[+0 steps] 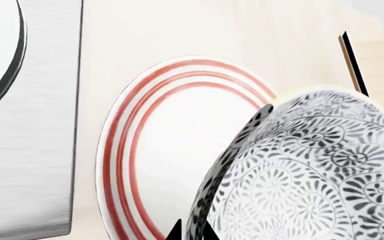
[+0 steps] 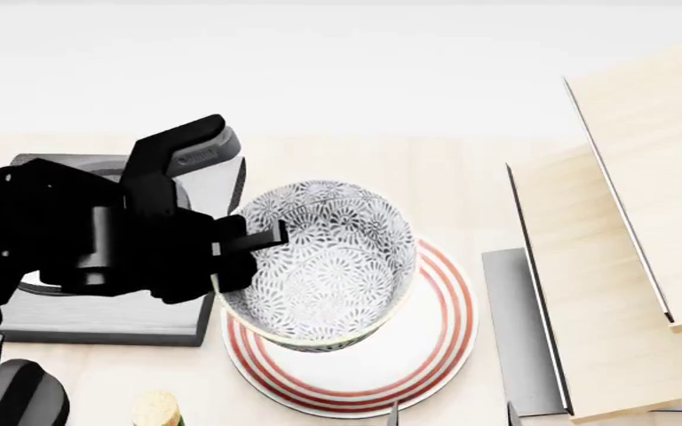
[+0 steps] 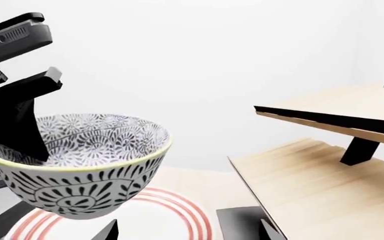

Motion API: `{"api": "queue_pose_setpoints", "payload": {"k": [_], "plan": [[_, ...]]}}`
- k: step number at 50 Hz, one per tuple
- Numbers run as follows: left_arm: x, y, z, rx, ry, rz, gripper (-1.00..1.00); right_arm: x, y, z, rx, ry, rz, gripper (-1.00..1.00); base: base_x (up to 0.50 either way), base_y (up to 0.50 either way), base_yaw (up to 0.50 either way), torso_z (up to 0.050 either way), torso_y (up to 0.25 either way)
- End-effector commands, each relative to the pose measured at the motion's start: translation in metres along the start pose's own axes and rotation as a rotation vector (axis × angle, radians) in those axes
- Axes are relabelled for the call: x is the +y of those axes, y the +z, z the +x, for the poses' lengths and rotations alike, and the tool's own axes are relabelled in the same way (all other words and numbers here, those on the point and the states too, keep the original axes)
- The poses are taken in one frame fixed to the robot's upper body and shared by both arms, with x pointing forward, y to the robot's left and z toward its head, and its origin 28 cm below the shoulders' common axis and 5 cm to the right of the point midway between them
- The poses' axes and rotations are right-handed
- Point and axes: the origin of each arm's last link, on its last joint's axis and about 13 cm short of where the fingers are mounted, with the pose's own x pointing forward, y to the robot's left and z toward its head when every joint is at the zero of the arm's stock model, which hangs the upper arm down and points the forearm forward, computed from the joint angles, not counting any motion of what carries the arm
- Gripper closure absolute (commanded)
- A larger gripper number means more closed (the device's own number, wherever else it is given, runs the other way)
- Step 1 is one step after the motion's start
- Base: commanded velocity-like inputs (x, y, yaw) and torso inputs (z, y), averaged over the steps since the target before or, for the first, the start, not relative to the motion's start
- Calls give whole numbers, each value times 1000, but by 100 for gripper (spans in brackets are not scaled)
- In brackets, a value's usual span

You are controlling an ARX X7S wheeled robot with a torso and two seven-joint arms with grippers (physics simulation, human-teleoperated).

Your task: Pick up the akita bowl and put it on the plate.

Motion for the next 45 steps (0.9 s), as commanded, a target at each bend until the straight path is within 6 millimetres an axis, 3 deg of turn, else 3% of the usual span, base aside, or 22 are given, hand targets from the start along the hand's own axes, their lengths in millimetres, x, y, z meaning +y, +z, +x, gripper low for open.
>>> {"api": "queue_pose_setpoints", "payload": {"k": [1, 19, 45], "plan": [[-11, 0, 0, 4, -62, -21, 100, 0, 0, 0, 0, 2, 1, -100, 0, 0, 0, 0, 0], [-20, 2, -2, 8, -74, 14, 100, -1, 2, -1, -5, 1, 5, -100, 0, 0, 0, 0, -15], [-16, 4, 1, -51, -27, 34, 100, 1, 0, -1, 1, 11, 5, -100, 0, 0, 0, 2, -37]]}}
